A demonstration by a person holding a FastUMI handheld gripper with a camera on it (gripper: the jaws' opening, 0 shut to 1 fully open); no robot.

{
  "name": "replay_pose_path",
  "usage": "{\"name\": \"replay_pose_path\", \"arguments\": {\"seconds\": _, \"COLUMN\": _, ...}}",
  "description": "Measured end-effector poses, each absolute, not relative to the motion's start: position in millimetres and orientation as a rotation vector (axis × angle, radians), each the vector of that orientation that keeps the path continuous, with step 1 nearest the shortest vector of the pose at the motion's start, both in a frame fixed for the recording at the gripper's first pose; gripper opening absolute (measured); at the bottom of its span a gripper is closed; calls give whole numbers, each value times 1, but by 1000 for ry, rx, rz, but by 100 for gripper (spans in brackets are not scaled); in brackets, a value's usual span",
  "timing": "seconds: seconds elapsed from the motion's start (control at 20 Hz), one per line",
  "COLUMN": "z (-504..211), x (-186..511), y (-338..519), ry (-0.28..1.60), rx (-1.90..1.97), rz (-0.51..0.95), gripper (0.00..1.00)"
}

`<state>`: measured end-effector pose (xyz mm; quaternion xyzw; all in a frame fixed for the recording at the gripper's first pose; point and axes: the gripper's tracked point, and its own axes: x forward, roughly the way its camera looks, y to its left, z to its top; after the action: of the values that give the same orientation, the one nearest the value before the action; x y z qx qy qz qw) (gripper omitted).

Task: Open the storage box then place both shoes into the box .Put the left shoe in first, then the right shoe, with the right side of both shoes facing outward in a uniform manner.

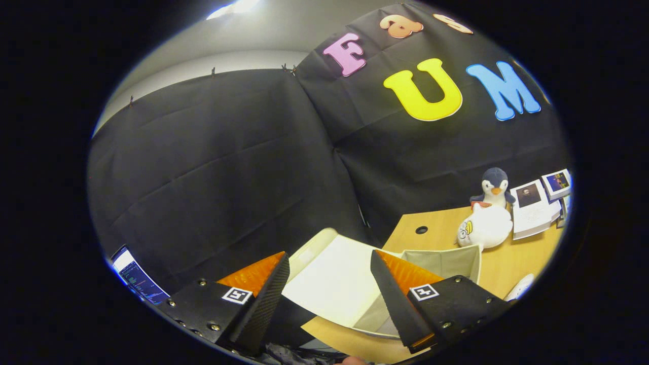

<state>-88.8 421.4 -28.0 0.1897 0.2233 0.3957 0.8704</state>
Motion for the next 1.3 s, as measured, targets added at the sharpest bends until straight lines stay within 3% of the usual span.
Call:
{"name": "replay_pose_path", "arguments": {"seconds": 0.75, "z": -85, "x": -48, "y": 218, "ry": 466, "rx": 206, "rz": 492, "gripper": 97}}
{"name": "replay_pose_path", "arguments": {"seconds": 1.3, "z": -189, "x": -53, "y": 124, "ry": 633, "rx": 185, "rz": 320, "gripper": 98}}
